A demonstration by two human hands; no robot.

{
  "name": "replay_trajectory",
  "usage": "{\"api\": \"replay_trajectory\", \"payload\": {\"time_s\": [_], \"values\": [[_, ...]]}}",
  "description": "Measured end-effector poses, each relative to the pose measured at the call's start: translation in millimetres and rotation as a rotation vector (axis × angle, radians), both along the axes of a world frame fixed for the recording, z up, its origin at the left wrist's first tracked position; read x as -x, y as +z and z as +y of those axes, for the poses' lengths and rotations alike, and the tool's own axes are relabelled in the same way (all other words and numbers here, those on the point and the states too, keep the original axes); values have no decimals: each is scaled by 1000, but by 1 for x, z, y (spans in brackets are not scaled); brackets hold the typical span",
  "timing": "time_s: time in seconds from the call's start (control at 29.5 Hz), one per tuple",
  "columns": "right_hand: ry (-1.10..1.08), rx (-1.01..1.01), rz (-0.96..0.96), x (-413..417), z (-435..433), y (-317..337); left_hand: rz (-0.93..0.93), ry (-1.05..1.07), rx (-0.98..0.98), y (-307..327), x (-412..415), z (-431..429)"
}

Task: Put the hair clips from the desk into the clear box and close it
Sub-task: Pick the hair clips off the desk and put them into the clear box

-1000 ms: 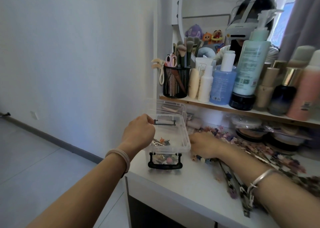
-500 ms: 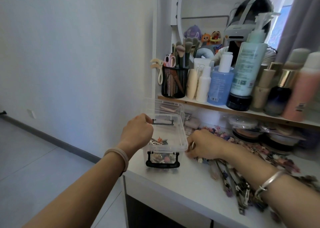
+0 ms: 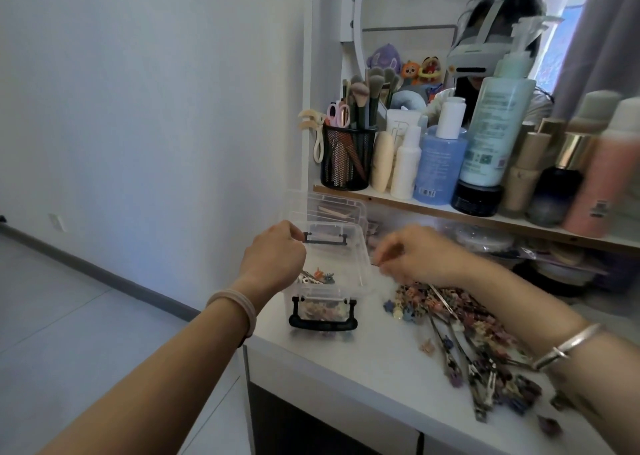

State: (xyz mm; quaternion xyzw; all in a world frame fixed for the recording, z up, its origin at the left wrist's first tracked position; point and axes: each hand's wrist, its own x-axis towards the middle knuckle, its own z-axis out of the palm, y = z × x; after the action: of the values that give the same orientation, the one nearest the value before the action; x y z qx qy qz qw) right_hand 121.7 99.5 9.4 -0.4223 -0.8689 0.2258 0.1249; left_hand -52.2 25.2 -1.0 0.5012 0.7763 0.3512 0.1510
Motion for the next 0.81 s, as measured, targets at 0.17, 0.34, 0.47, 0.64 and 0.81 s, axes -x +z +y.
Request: {"api": "replay_trajectory", "payload": {"time_s": [0.17, 0.34, 0.47, 0.64, 0.81], "values": [[141, -163, -446, 1, -7, -28, -3, 2, 1, 0, -1, 0], [166, -212, -379, 6, -6, -36, 0, -1, 4, -1, -1, -1], [-4, -246, -71, 4, -1, -19, 10, -9, 7, -1, -2, 0], [-35, 50, 481, 14, -11, 14, 2, -25, 16, -1, -5, 1], [-115, -15, 348, 5, -2, 7, -2, -28, 9, 0, -6, 1]]}}
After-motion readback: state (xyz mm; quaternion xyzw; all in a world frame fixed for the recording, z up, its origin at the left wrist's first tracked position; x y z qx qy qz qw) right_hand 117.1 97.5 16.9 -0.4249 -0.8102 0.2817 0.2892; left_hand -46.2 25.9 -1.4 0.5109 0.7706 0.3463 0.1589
